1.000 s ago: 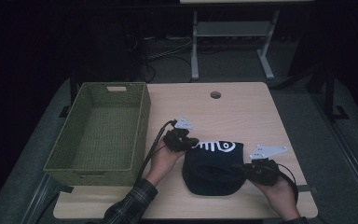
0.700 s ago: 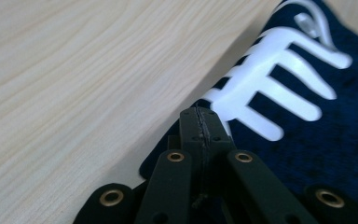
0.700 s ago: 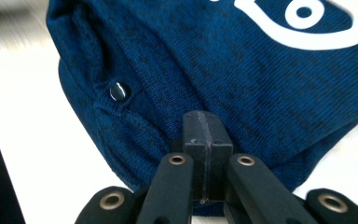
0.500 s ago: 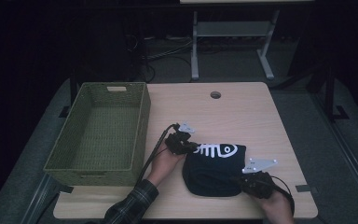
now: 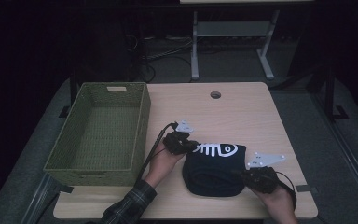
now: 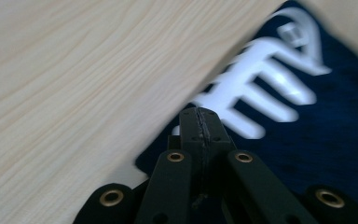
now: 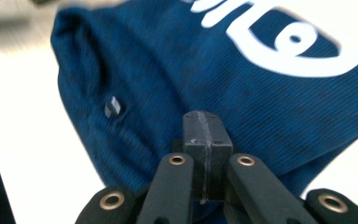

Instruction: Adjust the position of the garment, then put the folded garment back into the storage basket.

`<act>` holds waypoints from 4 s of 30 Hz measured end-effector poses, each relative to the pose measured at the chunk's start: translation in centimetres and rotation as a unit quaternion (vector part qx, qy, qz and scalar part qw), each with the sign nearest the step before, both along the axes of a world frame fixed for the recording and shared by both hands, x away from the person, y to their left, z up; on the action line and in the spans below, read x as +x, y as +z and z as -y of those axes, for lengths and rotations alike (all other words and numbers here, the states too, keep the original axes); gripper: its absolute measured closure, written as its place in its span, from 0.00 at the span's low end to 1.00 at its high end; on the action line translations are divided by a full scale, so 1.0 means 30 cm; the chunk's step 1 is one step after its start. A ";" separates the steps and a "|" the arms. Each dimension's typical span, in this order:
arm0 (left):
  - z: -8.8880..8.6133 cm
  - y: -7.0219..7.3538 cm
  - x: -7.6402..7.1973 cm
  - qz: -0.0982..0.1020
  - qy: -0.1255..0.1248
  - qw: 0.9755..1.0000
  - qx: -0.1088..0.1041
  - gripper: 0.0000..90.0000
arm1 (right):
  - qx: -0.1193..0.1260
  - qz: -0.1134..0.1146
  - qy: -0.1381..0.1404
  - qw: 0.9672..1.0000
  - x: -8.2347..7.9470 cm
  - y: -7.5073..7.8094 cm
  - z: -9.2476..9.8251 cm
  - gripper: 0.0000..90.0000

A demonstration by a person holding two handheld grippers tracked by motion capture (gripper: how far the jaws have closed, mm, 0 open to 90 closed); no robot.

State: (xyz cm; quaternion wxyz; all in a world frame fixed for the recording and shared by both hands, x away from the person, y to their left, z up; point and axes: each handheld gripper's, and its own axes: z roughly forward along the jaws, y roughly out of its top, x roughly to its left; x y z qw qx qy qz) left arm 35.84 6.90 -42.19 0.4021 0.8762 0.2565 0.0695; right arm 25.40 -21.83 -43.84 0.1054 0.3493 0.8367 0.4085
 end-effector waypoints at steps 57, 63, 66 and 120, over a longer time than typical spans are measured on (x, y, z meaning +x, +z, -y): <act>-0.093 -0.018 -0.125 -0.023 0.019 0.999 -0.010 0.48 | -0.023 0.018 -0.116 0.993 0.131 -0.054 0.115 0.38; -0.112 -0.022 -0.096 -0.025 0.042 0.999 -0.019 0.37 | -0.041 0.006 -0.150 0.988 0.086 -0.094 0.162 0.16; -0.119 -0.027 -0.074 -0.024 0.050 0.998 -0.012 0.31 | -0.047 -0.004 -0.162 0.986 0.064 -0.125 0.187 0.11; -0.073 -0.151 -0.027 -0.081 0.029 0.996 -0.012 0.74 | -0.058 -0.008 -0.168 0.984 0.064 -0.149 0.198 0.03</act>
